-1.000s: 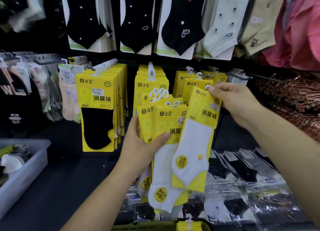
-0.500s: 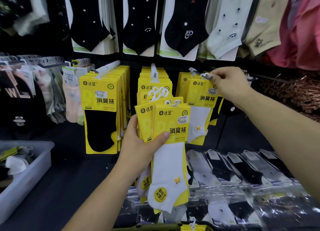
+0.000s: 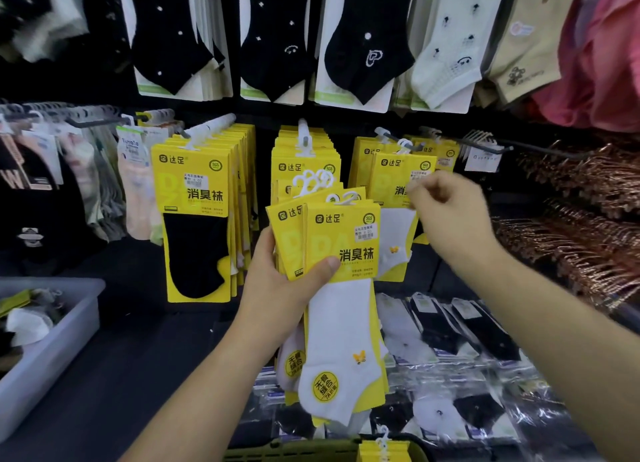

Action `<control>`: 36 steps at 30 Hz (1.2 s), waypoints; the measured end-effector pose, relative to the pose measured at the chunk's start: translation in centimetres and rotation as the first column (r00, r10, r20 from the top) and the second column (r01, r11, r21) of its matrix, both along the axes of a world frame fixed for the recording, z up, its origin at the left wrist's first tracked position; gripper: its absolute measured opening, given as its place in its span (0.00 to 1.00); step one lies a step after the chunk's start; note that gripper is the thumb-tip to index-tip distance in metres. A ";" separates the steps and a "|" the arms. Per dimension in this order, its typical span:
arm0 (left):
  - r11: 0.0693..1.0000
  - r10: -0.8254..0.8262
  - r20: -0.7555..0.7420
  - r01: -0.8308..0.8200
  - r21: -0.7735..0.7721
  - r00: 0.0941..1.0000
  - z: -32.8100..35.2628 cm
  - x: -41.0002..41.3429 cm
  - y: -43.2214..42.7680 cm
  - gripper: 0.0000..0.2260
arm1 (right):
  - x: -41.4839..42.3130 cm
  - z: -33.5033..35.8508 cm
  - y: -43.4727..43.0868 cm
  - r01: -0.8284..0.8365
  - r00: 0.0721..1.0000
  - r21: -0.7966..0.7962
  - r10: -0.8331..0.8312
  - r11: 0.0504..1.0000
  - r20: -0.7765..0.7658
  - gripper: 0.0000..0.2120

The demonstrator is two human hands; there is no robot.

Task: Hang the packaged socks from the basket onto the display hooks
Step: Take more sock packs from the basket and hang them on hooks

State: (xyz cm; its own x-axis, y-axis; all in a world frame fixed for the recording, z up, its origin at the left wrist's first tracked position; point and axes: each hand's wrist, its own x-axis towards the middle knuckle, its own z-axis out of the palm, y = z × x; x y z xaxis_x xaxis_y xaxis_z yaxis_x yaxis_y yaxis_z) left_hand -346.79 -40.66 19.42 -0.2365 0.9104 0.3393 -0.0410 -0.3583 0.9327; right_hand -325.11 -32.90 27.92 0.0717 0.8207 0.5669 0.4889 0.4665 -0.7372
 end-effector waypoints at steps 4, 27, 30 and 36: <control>1.000 -0.004 0.016 0.004 0.009 1.000 0.1 0.4 -0.2 0.27 | -2.1 -2.7 -3.8 -0.310 0.950 -0.236 0.289 0.921 -0.120 0.17; 1.000 0.003 0.026 -0.004 0.018 1.000 0.0 -0.7 0.0 0.19 | 3.2 -1.4 1.3 -0.063 0.898 -0.270 -0.064 0.961 -0.435 0.09; 1.000 0.011 0.035 -0.011 0.012 0.999 0.1 -0.8 0.0 0.19 | 3.1 -0.6 2.1 -0.019 0.926 -0.229 -0.069 0.973 -0.370 0.09; 1.000 0.001 0.045 -0.002 0.018 0.999 0.2 -0.8 -0.2 0.22 | 1.9 0.6 2.4 -0.004 0.952 -0.144 -0.041 0.990 -0.305 0.11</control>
